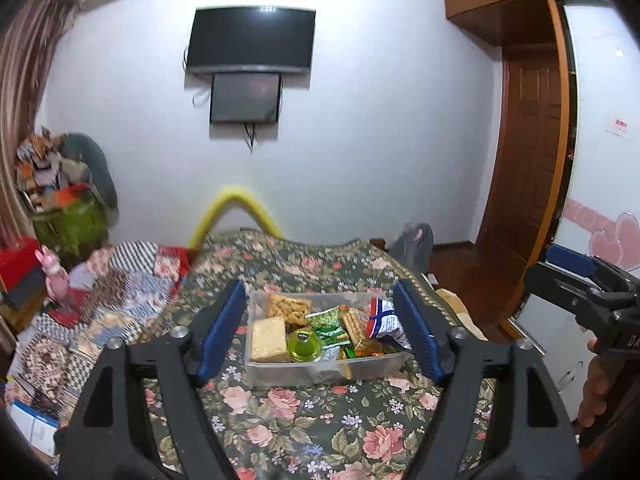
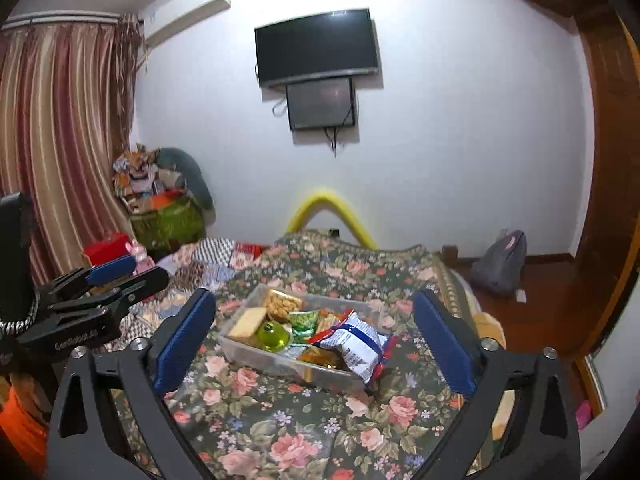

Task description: Organize snacks

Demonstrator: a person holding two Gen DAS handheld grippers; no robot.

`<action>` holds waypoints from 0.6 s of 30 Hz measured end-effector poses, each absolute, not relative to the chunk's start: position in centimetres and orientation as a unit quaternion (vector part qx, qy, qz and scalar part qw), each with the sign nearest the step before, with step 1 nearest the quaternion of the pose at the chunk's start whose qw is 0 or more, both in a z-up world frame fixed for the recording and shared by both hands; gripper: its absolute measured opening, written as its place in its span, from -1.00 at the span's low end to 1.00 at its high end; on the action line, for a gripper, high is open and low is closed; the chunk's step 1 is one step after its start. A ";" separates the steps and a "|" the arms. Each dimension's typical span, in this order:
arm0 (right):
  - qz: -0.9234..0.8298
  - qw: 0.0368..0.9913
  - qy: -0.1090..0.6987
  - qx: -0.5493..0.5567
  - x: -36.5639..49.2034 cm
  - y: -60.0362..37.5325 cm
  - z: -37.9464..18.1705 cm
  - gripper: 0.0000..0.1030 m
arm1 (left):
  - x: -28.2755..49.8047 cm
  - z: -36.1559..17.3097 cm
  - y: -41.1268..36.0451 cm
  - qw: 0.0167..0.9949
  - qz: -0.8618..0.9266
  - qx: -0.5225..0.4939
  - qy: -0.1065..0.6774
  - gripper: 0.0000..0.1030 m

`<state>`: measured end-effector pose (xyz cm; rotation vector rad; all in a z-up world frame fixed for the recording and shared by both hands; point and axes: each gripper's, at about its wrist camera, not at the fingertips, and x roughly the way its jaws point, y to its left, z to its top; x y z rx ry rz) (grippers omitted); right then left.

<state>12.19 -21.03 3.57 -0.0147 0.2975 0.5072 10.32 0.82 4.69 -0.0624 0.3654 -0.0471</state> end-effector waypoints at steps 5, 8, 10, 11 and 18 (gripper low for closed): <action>0.246 0.960 0.132 -0.005 9.8 -21.2 3.6 1.00 | 6.4 5.8 -0.2 0.988 -0.021 -0.010 0.150 0.76; 0.240 0.962 0.126 -0.009 8.9 -21.2 3.5 1.00 | 4.9 6.1 -0.7 0.990 -0.023 -0.006 0.141 0.87; 0.241 0.963 0.123 -0.012 8.4 -21.1 3.4 1.00 | 4.1 6.3 -0.7 0.990 -0.025 -0.007 0.135 0.91; 0.241 0.963 0.122 -0.012 8.4 -21.1 3.4 1.00 | 3.8 6.4 -0.7 0.991 -0.026 -0.008 0.134 0.91; 0.242 0.963 0.122 -0.015 7.7 -21.1 3.0 1.00 | 2.6 6.5 -0.8 0.991 -0.027 -0.011 0.130 0.93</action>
